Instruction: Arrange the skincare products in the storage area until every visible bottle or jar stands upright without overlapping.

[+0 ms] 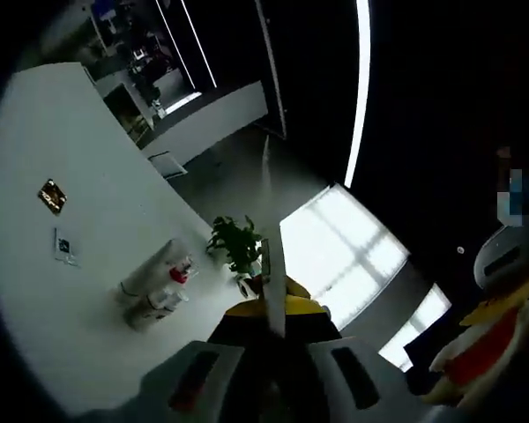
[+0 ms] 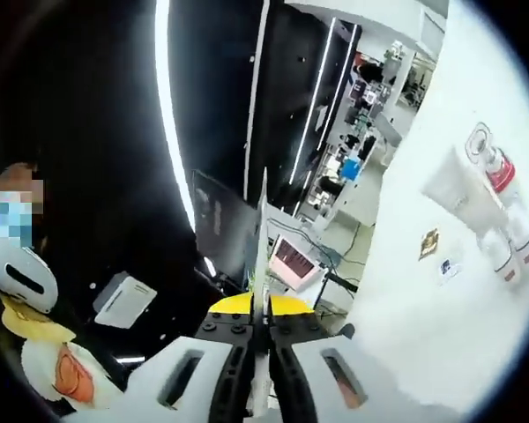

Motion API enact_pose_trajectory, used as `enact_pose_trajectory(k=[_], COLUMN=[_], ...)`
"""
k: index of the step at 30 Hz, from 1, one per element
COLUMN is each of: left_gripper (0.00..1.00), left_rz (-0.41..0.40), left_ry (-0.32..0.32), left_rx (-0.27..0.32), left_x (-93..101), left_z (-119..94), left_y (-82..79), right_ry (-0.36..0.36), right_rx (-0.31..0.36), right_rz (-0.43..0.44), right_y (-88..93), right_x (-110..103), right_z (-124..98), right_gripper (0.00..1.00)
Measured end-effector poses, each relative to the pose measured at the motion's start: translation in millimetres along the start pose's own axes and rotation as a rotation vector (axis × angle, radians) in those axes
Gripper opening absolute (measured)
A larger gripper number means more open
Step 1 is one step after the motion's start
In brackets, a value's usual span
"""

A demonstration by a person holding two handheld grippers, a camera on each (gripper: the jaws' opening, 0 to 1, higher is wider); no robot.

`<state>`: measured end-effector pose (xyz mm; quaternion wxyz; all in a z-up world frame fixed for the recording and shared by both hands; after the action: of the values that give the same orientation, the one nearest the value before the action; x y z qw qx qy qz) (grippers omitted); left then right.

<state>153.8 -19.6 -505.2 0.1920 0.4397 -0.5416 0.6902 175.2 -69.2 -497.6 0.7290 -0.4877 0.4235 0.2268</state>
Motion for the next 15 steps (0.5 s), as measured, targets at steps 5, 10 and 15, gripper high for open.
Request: enact_pose_trajectory(k=[5,10,15], left_gripper=[0.03,0.05,0.00], left_rz=[0.056,0.081,0.070], left_ry=[-0.021,-0.063,-0.062], left_rx=[-0.039,-0.081,-0.061], left_x=[1.0,-5.4,-5.8], left_z=[2,-4,-11], left_y=[-0.6,0.6,0.3], right_ry=[-0.010,0.018,0.065], right_rx=[-0.022,-0.043,-0.074], right_rz=[0.062,0.049,0.042], right_y=[0.1,-2.6,0.3], right_x=[2,5,12], right_z=[-2,-7,-8], right_gripper=[0.01,0.01,0.01])
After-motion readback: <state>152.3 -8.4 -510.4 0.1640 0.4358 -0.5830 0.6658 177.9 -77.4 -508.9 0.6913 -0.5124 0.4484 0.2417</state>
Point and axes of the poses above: the point that each gripper's makers call its tool centre point, and the gripper's own axes: z roughly forward along the fingers, x roughly to its right, y roughly out of its underside, the point moved 2 cm from there along -z, roughly backward along the fingers, and after that the axes turned 13 degrees about -x, right-handed, at the moved point
